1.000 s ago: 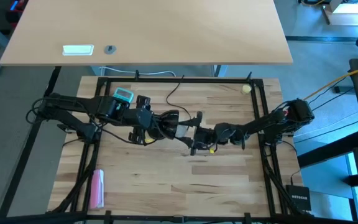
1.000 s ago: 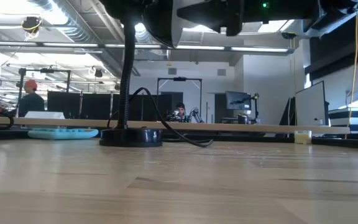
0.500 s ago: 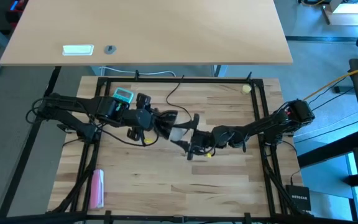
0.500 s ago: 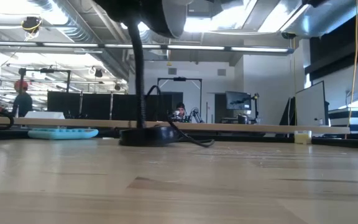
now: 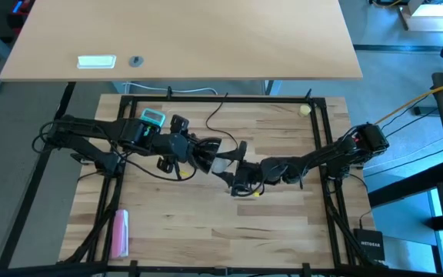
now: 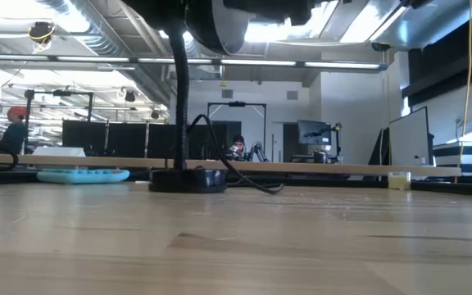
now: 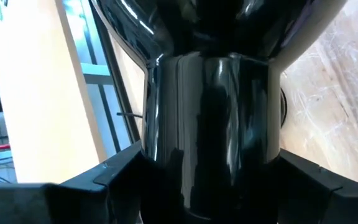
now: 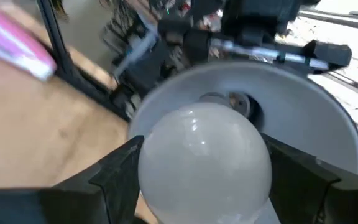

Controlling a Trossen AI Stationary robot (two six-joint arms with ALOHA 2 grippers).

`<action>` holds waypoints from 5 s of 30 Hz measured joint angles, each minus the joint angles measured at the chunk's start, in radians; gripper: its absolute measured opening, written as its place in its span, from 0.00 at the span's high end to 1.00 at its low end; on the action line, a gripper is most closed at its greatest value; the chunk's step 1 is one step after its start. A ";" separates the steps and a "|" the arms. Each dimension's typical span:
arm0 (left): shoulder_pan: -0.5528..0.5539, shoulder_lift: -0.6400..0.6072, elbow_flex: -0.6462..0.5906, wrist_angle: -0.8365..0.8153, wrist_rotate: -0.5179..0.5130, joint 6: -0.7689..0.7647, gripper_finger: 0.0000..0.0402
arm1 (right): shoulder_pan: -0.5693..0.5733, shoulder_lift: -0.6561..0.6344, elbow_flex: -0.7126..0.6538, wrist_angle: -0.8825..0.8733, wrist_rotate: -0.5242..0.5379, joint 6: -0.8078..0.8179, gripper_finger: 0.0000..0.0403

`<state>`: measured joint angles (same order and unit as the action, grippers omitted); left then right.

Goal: Screw lightbulb
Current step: Insert the lightbulb into the black lamp

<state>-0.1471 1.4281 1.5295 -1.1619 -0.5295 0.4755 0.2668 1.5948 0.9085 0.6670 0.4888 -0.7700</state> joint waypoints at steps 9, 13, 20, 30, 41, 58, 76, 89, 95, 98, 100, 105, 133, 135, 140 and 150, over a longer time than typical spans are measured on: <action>0.000 -0.002 -0.014 0.005 0.078 0.200 0.38 | -0.025 0.001 0.000 0.038 -0.100 -0.016 0.30; 0.005 -0.004 -0.042 0.018 0.083 0.308 0.38 | -0.024 0.003 -0.001 0.071 -0.145 -0.014 0.30; 0.011 -0.002 -0.047 0.053 0.075 0.292 0.38 | -0.023 0.001 -0.001 0.014 -0.035 -0.016 0.30; 0.011 -0.002 -0.049 0.052 0.075 0.263 0.38 | -0.024 0.013 -0.001 -0.013 0.063 -0.014 0.30; 0.009 -0.001 -0.050 0.073 0.076 0.217 0.38 | -0.047 0.125 0.011 0.198 0.023 0.011 0.30; -0.005 -0.002 -0.052 0.099 0.099 0.081 0.37 | -0.121 0.153 0.072 0.179 -0.084 0.059 0.30; 0.006 -0.002 -0.051 0.086 0.126 0.051 0.37 | -0.149 0.154 0.071 0.188 -0.138 -0.691 0.30; -0.002 0.000 -0.050 0.101 0.182 0.042 0.38 | -0.162 0.153 0.071 0.195 -0.230 -0.587 0.30; -0.005 0.000 -0.050 0.100 0.170 0.018 0.38 | -0.165 0.152 0.072 0.176 -0.155 -0.508 0.30; -0.006 0.001 -0.050 0.096 0.155 -0.007 0.38 | -0.162 0.152 0.072 0.144 -0.082 -0.483 0.30; -0.008 0.002 -0.050 0.104 0.152 -0.039 0.38 | -0.160 0.154 0.072 0.130 -0.019 -0.462 0.30; -0.008 0.003 -0.050 0.112 0.150 -0.052 0.38 | -0.156 0.154 0.073 0.123 0.014 -0.455 0.30; -0.005 -0.001 -0.048 0.097 0.175 -0.069 0.39 | -0.164 0.157 0.069 0.185 -0.191 0.248 0.30; -0.005 -0.001 -0.048 0.098 0.175 -0.066 0.39 | -0.164 0.155 0.069 0.186 -0.196 0.319 0.30; -0.005 -0.001 -0.048 0.106 0.175 -0.056 0.39 | -0.163 0.146 0.069 0.165 -0.203 0.480 0.30; -0.004 0.006 -0.048 0.138 0.111 -0.077 0.39 | -0.099 0.036 0.077 -0.110 -0.036 0.329 0.31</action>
<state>-0.1509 1.4338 1.4811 -1.0237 -0.4181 0.3983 0.1682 1.6312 0.9859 0.5567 0.4525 -0.4410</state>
